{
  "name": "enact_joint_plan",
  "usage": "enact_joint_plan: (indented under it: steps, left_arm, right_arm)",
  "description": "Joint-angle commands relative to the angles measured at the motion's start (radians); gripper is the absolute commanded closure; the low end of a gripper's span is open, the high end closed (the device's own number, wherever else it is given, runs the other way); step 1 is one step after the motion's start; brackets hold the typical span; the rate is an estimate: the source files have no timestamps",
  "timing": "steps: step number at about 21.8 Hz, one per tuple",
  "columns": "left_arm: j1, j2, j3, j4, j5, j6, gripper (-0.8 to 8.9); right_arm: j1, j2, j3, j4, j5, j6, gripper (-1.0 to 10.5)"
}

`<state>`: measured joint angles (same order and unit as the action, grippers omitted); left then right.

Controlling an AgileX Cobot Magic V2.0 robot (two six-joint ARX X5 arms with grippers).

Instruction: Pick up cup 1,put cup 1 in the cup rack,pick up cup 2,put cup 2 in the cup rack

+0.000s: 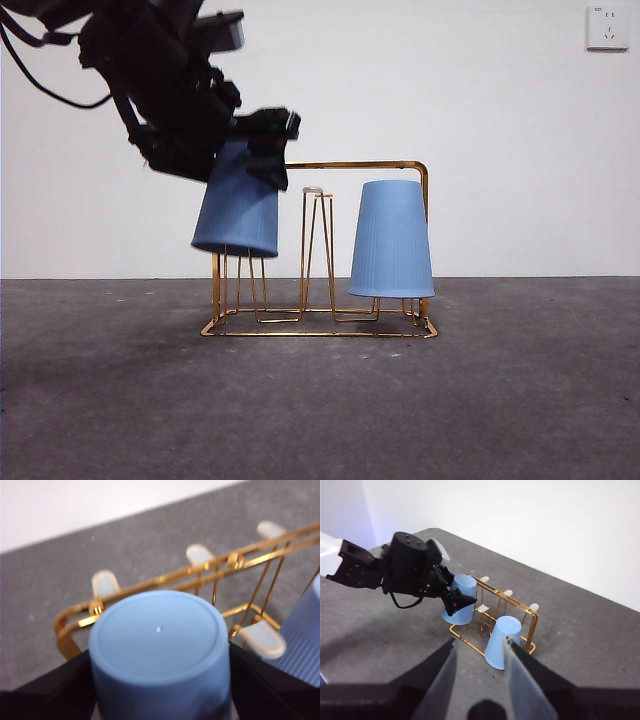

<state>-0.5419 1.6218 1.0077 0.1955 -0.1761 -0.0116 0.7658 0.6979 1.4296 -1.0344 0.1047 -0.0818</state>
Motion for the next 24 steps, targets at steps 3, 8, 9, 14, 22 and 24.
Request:
enact_joint_plan:
  steps: [3,8,9,14,22,24]
  left_arm:
    - [0.003,0.021,-0.005,-0.003,0.000,-0.015,8.20]
    - [0.003,0.034,-0.005,-0.036,0.000,-0.017,8.20]
    - [0.003,0.040,-0.005,-0.046,0.000,-0.016,8.20]
    - [0.003,0.064,-0.005,-0.077,0.000,-0.026,8.20]
    - [0.008,0.065,-0.005,-0.200,0.001,-0.048,5.66]
    - [0.012,0.065,-0.005,-0.213,0.002,-0.048,3.69]
  right_arm:
    - [0.000,0.000,-0.008,-0.006,0.001,0.011,7.9]
    - [0.000,0.000,-0.008,-0.013,0.004,0.011,7.9]
    - [0.000,0.000,-0.008,-0.013,0.004,0.011,7.9]
    - [0.000,0.000,-0.008,-0.013,0.004,0.011,7.9]
    - [0.000,0.000,-0.008,-0.012,0.003,0.011,7.9]
    - [0.000,0.000,-0.008,-0.013,0.004,0.011,7.9]
